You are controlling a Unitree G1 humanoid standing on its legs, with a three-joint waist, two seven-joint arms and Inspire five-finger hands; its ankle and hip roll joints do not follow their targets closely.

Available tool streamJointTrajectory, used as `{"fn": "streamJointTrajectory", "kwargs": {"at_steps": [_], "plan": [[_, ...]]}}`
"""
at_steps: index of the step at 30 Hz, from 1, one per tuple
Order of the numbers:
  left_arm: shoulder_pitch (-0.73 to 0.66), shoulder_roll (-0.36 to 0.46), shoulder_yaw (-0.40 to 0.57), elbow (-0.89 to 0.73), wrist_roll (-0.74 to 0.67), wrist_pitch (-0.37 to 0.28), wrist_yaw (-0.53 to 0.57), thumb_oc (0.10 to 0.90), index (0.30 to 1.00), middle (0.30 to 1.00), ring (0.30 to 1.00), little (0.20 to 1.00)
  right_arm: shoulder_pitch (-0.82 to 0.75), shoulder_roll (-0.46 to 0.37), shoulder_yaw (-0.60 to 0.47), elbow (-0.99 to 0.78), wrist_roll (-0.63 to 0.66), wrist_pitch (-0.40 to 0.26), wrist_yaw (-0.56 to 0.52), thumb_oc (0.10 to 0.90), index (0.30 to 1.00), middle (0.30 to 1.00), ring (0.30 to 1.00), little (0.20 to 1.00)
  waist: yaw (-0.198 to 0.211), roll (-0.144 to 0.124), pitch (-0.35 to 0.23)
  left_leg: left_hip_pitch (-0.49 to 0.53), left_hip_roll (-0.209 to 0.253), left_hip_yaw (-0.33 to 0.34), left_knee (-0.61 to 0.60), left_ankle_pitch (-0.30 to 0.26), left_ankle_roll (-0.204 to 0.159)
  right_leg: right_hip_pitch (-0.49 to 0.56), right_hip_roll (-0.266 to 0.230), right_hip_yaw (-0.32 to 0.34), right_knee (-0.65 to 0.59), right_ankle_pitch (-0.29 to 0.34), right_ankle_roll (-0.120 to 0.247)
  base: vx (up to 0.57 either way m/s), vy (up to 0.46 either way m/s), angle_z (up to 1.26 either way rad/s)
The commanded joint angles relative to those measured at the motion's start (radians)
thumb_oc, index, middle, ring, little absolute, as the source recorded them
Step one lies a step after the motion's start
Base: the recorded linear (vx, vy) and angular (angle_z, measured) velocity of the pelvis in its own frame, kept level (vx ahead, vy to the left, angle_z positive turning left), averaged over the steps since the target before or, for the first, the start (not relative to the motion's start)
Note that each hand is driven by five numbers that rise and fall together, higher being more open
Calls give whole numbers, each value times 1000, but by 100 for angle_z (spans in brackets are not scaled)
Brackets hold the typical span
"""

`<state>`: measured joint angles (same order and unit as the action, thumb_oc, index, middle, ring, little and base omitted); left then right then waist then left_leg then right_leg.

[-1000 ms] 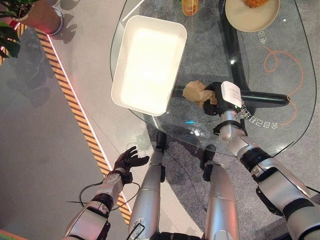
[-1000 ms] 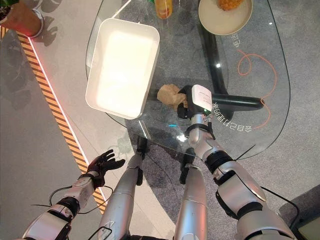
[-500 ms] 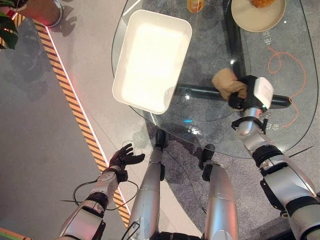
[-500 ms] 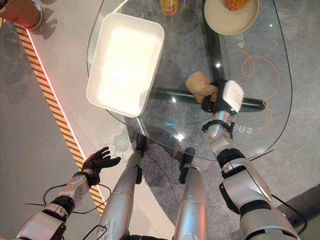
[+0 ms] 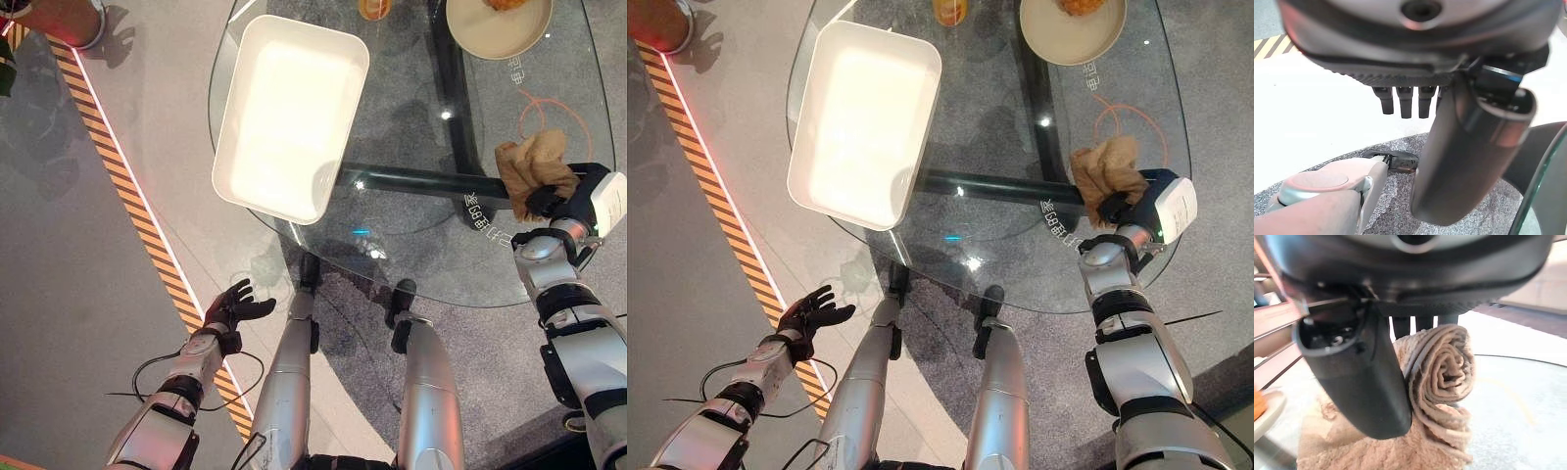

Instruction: Wipe the table with a cloth and put it in the basket.

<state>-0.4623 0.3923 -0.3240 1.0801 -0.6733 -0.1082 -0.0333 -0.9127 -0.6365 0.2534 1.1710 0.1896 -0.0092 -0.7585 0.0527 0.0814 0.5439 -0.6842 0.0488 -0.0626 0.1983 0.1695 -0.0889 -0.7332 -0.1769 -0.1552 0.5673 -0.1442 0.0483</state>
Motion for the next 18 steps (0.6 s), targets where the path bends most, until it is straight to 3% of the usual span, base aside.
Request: {"fn": "streamJointTrajectory", "kwargs": {"at_steps": [1, 14, 18], "plan": [[54, 47, 49, 36, -28, -11, -11, 800, 900, 900, 900, 900, 32, -165, -61, 20, 67, -36, -110, 100, 300, 300, 300, 200, -6, -20, -24, 3, -17, 72, 162, -188, 71, 14, 24, 23, -137, 128, 39, 0, 0, 0], [58, 57, 56, 41, -41, -12, -12, 800, 900, 900, 900, 900, 67, -165, -121, 7, 187, -33, -166, 100, 300, 300, 300, 200, -15, -25, -24, 15, -12, 75, 152, -191, 67, 23, 30, 29, -147, 126, 40, 0, 0, -1], [56, 62, 57, 50, -38, -13, -23, 800, 900, 900, 900, 900, 65, -176, -144, 25, 228, -64, -172, 100, 300, 300, 300, 200, -13, -27, -24, 17, -13, 75, 153, -193, 67, 26, 32, 27, -147, 125, 40, 0, 0, 0]]}}
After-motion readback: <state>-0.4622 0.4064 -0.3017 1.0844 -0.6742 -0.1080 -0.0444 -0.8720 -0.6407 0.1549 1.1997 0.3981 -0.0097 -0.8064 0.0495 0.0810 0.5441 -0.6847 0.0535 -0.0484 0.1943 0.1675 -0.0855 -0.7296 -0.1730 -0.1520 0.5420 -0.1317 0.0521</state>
